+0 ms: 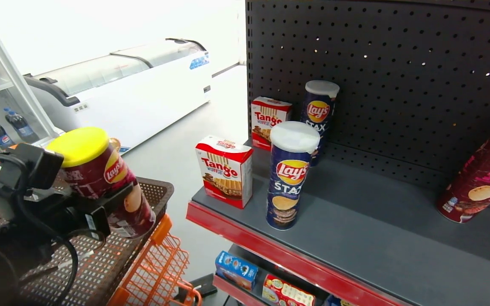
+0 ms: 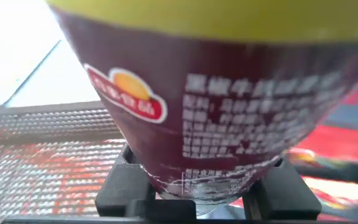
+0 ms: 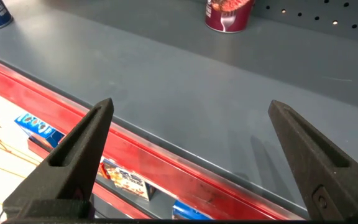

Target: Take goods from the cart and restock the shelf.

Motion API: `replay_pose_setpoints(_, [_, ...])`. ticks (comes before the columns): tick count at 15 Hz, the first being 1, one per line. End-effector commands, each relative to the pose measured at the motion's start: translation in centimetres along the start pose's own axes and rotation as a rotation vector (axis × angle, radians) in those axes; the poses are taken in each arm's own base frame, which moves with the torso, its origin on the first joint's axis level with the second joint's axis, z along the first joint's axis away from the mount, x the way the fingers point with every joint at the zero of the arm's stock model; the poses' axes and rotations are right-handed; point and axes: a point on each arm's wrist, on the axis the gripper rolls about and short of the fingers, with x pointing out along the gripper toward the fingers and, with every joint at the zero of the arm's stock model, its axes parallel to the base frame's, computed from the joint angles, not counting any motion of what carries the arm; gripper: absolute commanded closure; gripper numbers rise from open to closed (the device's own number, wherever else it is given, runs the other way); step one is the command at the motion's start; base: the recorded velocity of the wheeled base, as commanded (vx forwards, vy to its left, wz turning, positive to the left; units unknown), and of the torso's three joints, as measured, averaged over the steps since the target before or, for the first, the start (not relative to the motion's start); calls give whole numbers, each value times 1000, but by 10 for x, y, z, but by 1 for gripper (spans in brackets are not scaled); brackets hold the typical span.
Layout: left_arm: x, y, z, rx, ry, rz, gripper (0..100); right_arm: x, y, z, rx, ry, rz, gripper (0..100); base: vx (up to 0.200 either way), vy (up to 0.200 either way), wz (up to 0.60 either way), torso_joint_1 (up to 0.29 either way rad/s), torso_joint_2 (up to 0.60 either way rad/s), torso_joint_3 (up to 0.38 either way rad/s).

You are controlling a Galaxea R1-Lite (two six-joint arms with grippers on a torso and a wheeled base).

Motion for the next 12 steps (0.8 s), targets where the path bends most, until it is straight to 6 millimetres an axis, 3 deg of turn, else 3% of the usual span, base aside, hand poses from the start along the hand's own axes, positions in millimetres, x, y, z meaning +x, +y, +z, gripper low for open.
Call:
replay_pose_setpoints(1, [-23, -17, 3, 6, -50, -105, 100, 0, 0, 0, 0, -1, -1, 0, 0, 0, 0, 0, 0, 0])
replay_pose_setpoints(6, [-29, -30, -3, 16, -41, -213, 100, 0, 0, 0, 0, -1, -1, 0, 0, 0, 0, 0, 0, 0])
replay_pose_setpoints(9, [-25, -38, 7, 18, -76, -261, 100, 0, 0, 0, 0, -1, 1, 0, 0, 0, 0, 0, 0, 0])
replay_pose_setpoints(12, [-20, -40, 4, 20, -58, -316, 100, 0, 0, 0, 0, -1, -1, 0, 0, 0, 0, 0, 0, 0])
